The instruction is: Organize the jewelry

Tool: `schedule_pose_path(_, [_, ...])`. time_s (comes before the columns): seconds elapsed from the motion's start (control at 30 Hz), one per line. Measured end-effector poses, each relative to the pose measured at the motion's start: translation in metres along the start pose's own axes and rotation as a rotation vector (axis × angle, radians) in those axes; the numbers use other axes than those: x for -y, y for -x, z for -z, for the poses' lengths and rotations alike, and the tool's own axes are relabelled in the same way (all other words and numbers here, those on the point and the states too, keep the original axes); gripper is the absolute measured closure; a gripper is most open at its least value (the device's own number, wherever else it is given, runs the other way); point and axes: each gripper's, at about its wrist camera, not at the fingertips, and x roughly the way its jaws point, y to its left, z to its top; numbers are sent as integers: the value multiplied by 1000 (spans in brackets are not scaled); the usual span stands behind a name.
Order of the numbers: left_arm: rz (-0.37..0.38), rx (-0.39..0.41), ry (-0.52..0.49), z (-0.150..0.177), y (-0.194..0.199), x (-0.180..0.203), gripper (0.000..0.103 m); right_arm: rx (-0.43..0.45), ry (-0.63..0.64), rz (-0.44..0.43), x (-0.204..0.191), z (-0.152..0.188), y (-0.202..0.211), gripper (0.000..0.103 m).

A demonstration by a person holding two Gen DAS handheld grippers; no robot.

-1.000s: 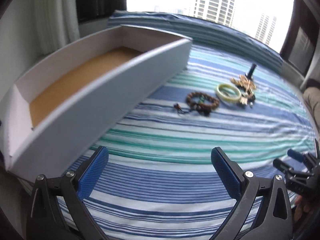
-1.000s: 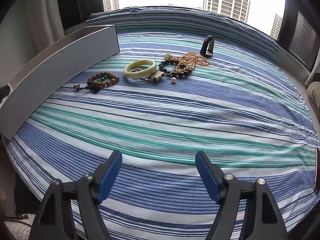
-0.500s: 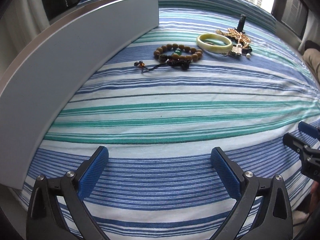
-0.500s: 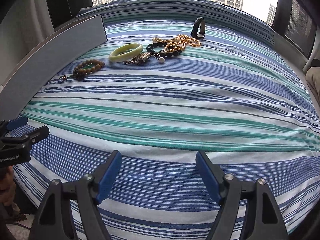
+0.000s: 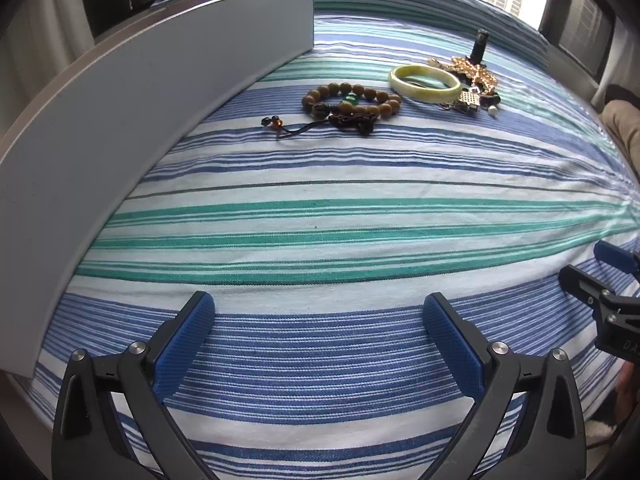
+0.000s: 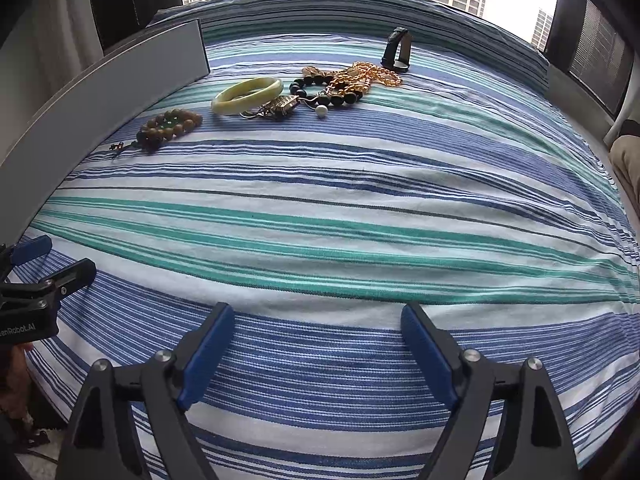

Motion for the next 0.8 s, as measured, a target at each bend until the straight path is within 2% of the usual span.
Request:
schedule_pose_path(0.3, [0,-23,-7,-2,-1,0,0,-23,-2,5,0,-2,-4,14])
schedule_pose_path(0.5, [36,-113,-80,-18,-1,3,1,-39,11,-2,0,-3,-4,14])
schedule_pose_path(0.67, [151,-83,-100,-74,18,0,1,-67,33,-16,1,-4,-4,14])
schedule_pose_path(0.73, [203,-86,-74,-105,17,-5,1,-76,38,-21,1,-4,-5,14])
schedule_pose_path(0.8, [222,-89,-66,-132,6,-6,1,-78,36,-26,2,-4,-5,14])
